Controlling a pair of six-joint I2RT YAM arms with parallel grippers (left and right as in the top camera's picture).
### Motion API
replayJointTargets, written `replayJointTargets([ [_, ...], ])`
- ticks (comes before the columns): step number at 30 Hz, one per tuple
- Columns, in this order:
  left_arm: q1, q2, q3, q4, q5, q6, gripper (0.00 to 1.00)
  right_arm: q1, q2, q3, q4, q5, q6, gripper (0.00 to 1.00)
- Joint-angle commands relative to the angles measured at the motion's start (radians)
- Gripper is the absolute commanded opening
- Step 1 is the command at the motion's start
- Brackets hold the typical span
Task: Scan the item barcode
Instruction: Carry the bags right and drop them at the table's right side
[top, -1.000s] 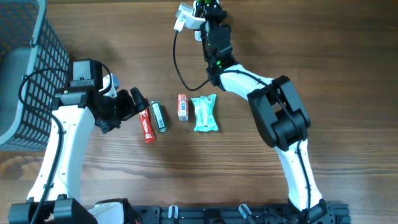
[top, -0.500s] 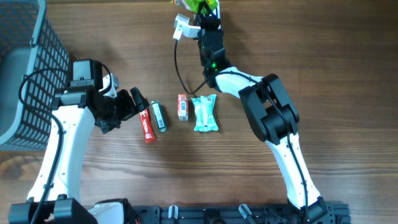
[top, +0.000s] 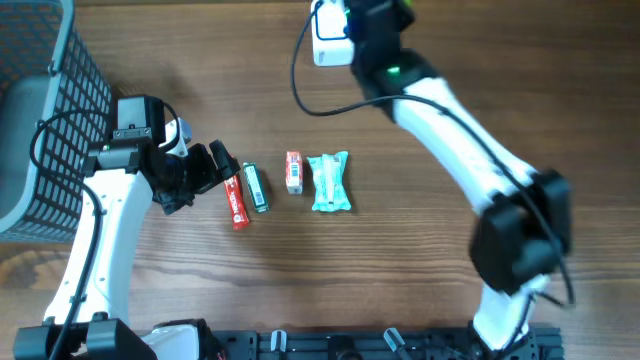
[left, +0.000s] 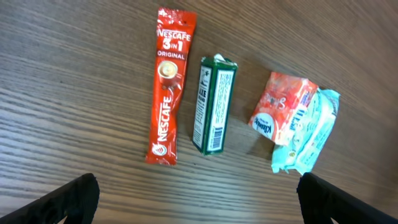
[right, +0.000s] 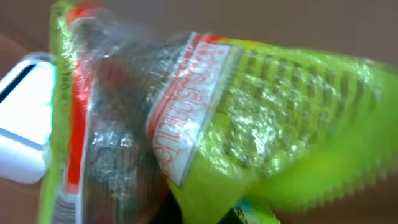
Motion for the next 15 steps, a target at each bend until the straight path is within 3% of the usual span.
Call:
replayJointTargets([
  [1,-0.003,-0.011,-0.005,0.0,0.008,0.001,1.0,-0.111,-0.079,-0.002,-0.359,-0.159,0.313,0.04],
  [4,-0.003,-0.011,-0.005,0.0,0.008,0.001,1.0,-0.251,-0.066,-0.042,-0.643,-0.325,0.401,0.05],
  [6,-0.003,-0.011,-0.005,0.0,0.008,0.001,1.0,-0.34,-0.057,-0.094,-0.678,-0.344,0.454,0.05],
  [9,-0.003,-0.011,-0.005,-0.001,0.008,0.001,1.0,-0.491,-0.055,-0.216,-0.6,-0.345,0.488,0.05],
  [10,-0.003,-0.011,-0.005,-0.001,0.008,0.001,1.0,-0.541,-0.055,-0.257,-0.566,-0.362,0.493,0.24],
  [11,-0.003,-0.011,-0.005,0.0,0.008,0.001,1.0,-0.565,-0.055,-0.27,-0.557,-0.377,0.493,0.68],
  [12,-0.003,-0.011,-0.005,0.0,0.008,0.001,1.0,-0.587,-0.055,-0.276,-0.554,-0.381,0.493,0.89],
  [13,-0.003,-0.011,-0.005,0.0,0.008,0.001,1.0,-0.608,-0.058,-0.273,-0.558,-0.377,0.487,0.96],
  [15,-0.003,-0.011,-0.005,0.0,0.008,0.001,1.0,-0.618,-0.098,-0.23,-0.592,-0.271,0.488,0.99],
])
